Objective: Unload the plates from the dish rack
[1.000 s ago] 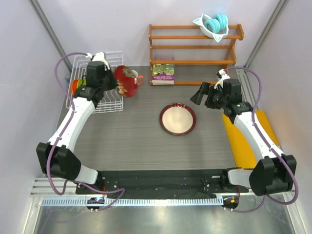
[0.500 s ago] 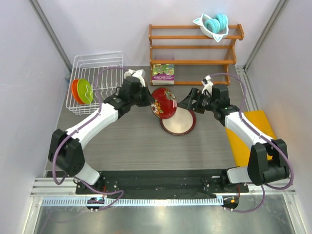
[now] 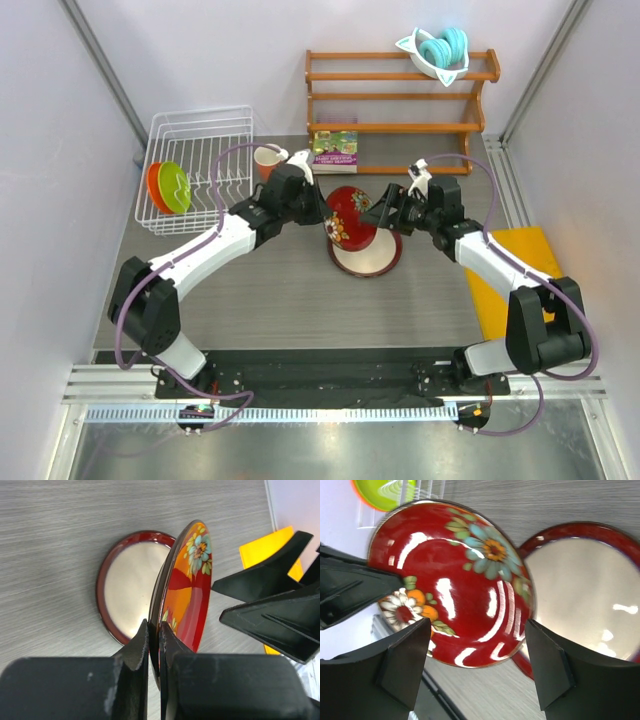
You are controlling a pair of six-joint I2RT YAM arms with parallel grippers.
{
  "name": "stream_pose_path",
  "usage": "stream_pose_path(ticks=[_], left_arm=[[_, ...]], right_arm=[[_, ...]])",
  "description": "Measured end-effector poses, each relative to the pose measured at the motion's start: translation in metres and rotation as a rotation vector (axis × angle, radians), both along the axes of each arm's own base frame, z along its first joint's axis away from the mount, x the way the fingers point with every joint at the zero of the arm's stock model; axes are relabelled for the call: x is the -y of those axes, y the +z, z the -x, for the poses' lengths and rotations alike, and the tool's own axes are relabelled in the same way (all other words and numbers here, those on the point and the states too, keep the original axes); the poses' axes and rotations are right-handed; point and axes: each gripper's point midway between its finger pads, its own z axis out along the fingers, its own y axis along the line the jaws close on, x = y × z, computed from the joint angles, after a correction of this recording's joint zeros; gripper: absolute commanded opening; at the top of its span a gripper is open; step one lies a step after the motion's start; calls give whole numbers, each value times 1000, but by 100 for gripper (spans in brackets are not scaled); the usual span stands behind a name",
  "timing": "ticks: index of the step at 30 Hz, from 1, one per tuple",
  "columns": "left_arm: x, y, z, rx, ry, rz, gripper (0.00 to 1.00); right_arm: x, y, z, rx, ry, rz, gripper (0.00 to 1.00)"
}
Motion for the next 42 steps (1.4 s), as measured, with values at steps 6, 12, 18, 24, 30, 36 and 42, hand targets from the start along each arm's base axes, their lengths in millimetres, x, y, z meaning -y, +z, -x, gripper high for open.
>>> stream_pose_path(ticks=[6, 12, 18, 24, 30, 36, 42], left_arm=[[-8, 8, -2, 33, 32, -10, 0], [-10, 28, 1, 75, 36, 24, 0], [0, 25, 6, 60, 4, 92, 0], [9, 11, 16, 7, -21, 162, 0], [-8, -3, 6, -28, 44, 191, 0], [-15, -9, 1, -36, 73, 212, 25], [-22, -12, -4, -17, 98, 166, 76]], right_arm=[[16, -10, 0, -15, -77, 71, 82], [21, -10, 0, -9, -91, 95, 80], [11, -4, 2, 25, -50, 35, 68], [2, -2, 4, 39, -13, -25, 37], [2, 8, 5, 30, -3, -101, 1], [2, 10, 6, 15, -6, -121, 1], [6, 0, 4, 15, -37, -75, 1]])
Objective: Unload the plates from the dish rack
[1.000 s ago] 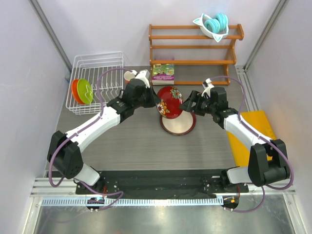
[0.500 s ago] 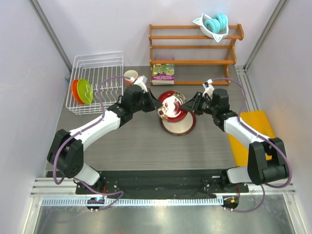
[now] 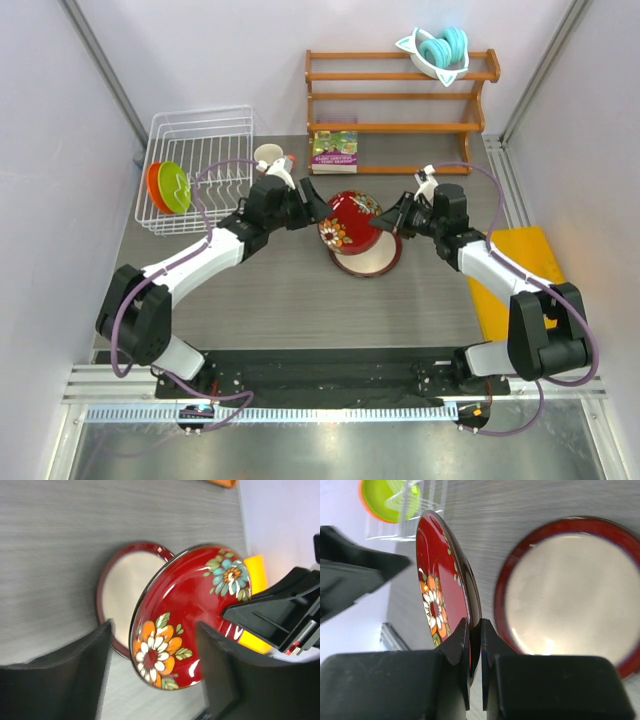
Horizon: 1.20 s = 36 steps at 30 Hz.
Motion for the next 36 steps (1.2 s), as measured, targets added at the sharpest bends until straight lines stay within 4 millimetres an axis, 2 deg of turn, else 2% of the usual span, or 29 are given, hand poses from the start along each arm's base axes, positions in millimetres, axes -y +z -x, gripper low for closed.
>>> stream_pose_path(ticks=[4, 9, 12, 16, 22, 27, 28, 29, 32, 34, 36], left_arm=[[-11, 5, -10, 37, 59, -54, 78], [-43, 9, -14, 86, 158, -180, 80], [-65, 17, -16, 127, 228, -257, 83], [-100, 39, -16, 203, 340, -363, 96], [-149, 66, -11, 280, 510, -498, 99], [-167, 74, -7, 297, 565, -556, 100], [-169, 75, -6, 300, 572, -564, 99], [-172, 76, -6, 301, 577, -576, 99], [-177, 75, -4, 299, 591, -601, 99], [-180, 74, -3, 295, 598, -616, 99], [-181, 74, -3, 294, 603, -625, 100]], right_arm=[[20, -16, -4, -49, -72, 46, 1], [52, -30, -15, -91, -167, 74, 1], [62, -48, -20, -137, -188, 88, 1], [63, -79, -17, -225, -177, 106, 1], [58, -110, -10, -322, -143, 102, 1], [54, -112, -12, -317, -121, 80, 1], [53, -113, -12, -320, -116, 75, 2], [52, -114, -11, -326, -113, 71, 9], [50, -116, -12, -338, -99, 63, 9], [49, -116, -13, -348, -92, 66, 21], [50, -116, -13, -354, -91, 78, 27]])
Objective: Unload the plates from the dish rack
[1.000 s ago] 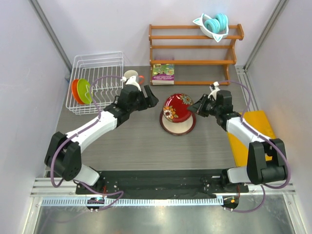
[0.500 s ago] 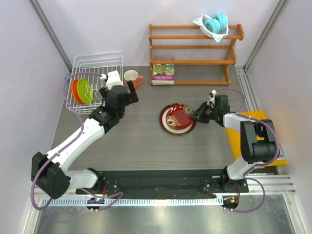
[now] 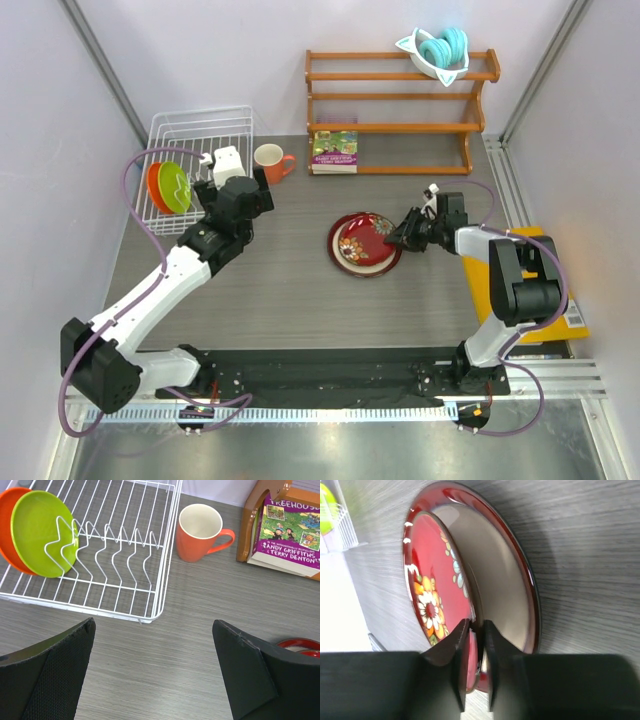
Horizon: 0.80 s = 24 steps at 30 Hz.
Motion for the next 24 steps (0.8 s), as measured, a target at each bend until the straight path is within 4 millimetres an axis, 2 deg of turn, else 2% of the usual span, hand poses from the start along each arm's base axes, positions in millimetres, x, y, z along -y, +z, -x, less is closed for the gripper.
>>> stream_pose_path(ticks=[2, 6, 9, 10, 13, 14, 16, 20, 24], left_arm=[[0, 0, 0, -1, 1, -4, 99], [-1, 0, 0, -3, -1, -10, 99], [0, -2, 0, -8, -2, -14, 99], [0, -4, -1, -12, -2, -17, 99], [0, -7, -1, -23, -2, -24, 100], [0, -8, -1, -25, -2, -26, 100], [-1, -10, -2, -31, 2, -30, 100], [-9, -14, -6, -49, 31, -46, 99], [-22, -17, -14, -69, 78, -61, 99]], right_arm=[[3, -3, 1, -18, -3, 31, 36], [11, -13, 9, -74, -10, 94, 44], [11, -12, 9, -81, -4, 102, 48], [11, -11, 9, -81, -1, 105, 52], [10, -10, 8, -78, 6, 110, 53], [10, -10, 8, -76, 11, 115, 58], [10, -9, 9, -78, 19, 131, 60], [14, -7, 7, -74, 22, 190, 71], [24, -4, 9, -69, 5, 256, 72]])
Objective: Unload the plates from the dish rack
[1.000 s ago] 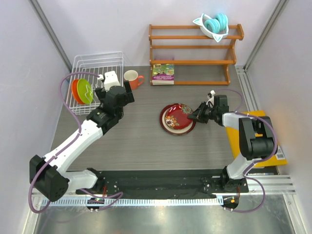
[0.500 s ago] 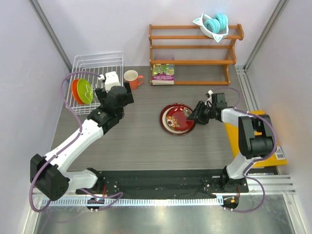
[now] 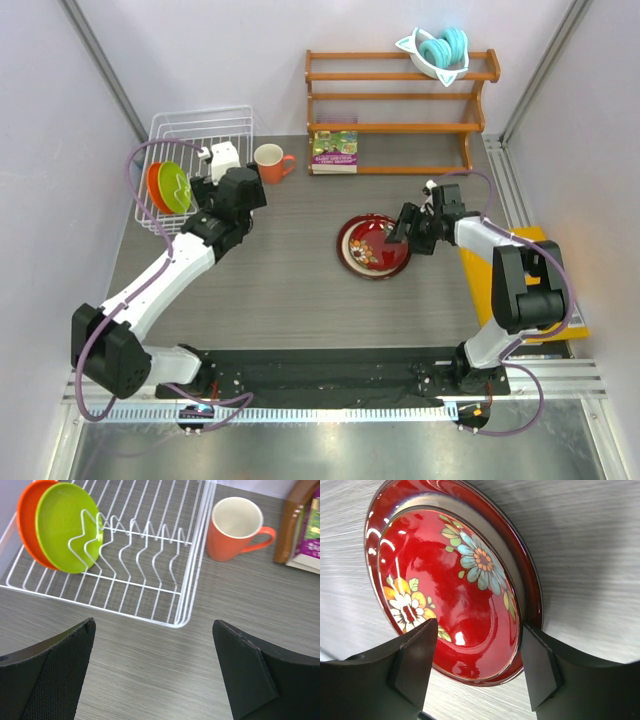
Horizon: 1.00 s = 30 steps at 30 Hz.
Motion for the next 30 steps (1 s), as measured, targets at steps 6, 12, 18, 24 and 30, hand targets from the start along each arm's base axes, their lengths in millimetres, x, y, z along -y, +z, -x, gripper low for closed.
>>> stream_pose_path(ticks=[6, 12, 18, 24, 30], left_arm=[[-24, -4, -5, -21, 64, -12, 99], [-40, -5, -6, -25, 103, -15, 99], [-81, -15, -16, -47, 220, -28, 99], [-133, -44, -31, -106, 346, -54, 99], [-165, -50, -54, -116, 383, -38, 99]], right_arm=[[17, 7, 5, 10, -26, 100, 73], [38, 32, 6, 76, -82, 198, 75], [43, 60, 4, 160, -110, 210, 76], [43, 68, 1, 183, -113, 208, 76], [41, 58, 2, 151, -104, 206, 76]])
